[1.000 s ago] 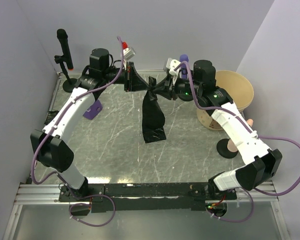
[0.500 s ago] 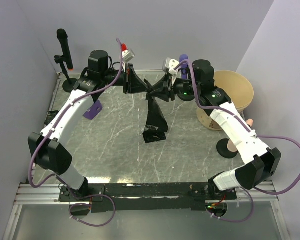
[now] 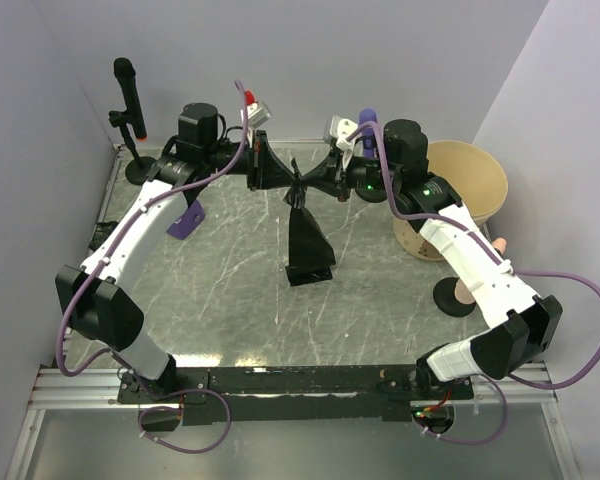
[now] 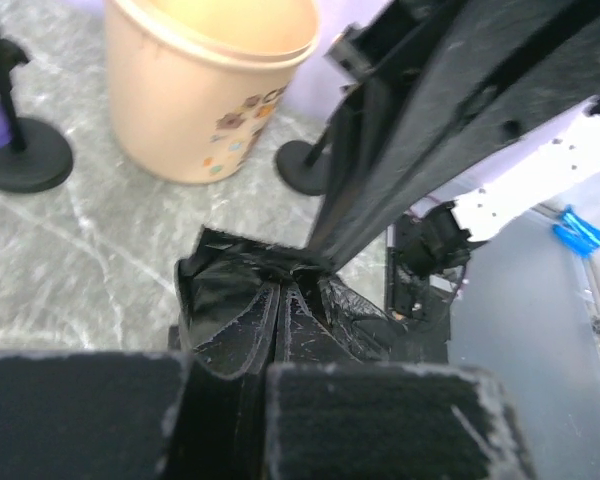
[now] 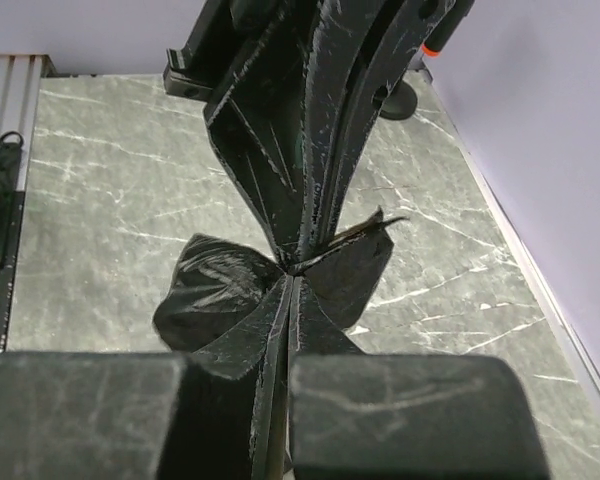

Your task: Put the trash bags into the trash bin

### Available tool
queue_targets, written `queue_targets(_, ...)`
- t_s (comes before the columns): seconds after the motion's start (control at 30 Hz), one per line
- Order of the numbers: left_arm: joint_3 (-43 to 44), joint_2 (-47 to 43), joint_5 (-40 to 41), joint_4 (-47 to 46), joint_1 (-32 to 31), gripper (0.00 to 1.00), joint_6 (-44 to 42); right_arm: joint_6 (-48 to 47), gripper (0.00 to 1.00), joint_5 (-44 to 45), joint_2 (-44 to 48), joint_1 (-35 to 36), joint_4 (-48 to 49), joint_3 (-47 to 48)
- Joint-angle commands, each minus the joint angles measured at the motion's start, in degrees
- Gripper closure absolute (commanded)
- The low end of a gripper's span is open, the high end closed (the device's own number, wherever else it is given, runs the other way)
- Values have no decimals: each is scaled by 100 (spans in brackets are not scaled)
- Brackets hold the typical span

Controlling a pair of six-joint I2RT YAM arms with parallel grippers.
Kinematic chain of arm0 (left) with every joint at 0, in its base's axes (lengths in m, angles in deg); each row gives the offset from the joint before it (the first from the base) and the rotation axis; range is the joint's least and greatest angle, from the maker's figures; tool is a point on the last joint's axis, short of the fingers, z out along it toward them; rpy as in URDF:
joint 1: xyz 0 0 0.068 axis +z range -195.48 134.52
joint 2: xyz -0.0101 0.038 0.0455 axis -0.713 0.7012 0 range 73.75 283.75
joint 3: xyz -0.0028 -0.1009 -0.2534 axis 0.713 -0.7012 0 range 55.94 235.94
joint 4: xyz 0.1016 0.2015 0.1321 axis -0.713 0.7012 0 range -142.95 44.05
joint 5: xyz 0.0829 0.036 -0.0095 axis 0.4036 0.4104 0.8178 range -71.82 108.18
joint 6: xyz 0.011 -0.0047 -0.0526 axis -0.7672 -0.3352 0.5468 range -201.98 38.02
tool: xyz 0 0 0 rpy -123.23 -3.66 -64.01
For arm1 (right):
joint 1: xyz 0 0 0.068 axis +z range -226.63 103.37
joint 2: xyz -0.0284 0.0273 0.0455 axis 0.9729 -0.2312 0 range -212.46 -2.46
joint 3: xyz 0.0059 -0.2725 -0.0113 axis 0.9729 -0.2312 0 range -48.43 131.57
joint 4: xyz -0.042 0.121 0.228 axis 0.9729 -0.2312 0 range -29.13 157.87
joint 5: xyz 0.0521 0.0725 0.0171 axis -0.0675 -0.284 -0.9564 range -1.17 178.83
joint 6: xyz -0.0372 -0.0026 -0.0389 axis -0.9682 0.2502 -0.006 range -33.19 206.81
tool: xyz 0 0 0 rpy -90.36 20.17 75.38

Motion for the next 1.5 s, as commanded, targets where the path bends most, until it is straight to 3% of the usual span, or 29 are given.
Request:
queue_targets(0.0,149,-300,633,431,61,99,-551,-309,100,2,178,-149,-44,229)
queue_targets(0.43,61,-484,1276,687,404,99,-824,-520,100,379,407,-448,-291,-70)
queue_targets(0.63,-44,-493,978,503,422,98,-737,-538,100,292,433,-457,-273,-88)
queue_targets(0.67,-62,-493,908,372,413,84,-640,-468,100,265,407,-448,-238,-79)
queue_targets(0.73,-53,-485,994,239,326,66,-656,-433,100,230,363,-413,-203,-26)
queue_targets(0.93,166,-336,1346,-8,18,48,-762,-389,100,230,240,-316,-185,141)
queue_targets(1.07,378,-142,1259,247,-96,46,-798,-380,100,230,205,-290,-150,211)
queue_targets(1.37,737,359,1874,993,-263,49,-920,-450,100,317,205,-246,-150,290)
queue_targets(1.47,826,500,1699,1161,-263,64,-833,-538,100,414,205,-246,-203,229)
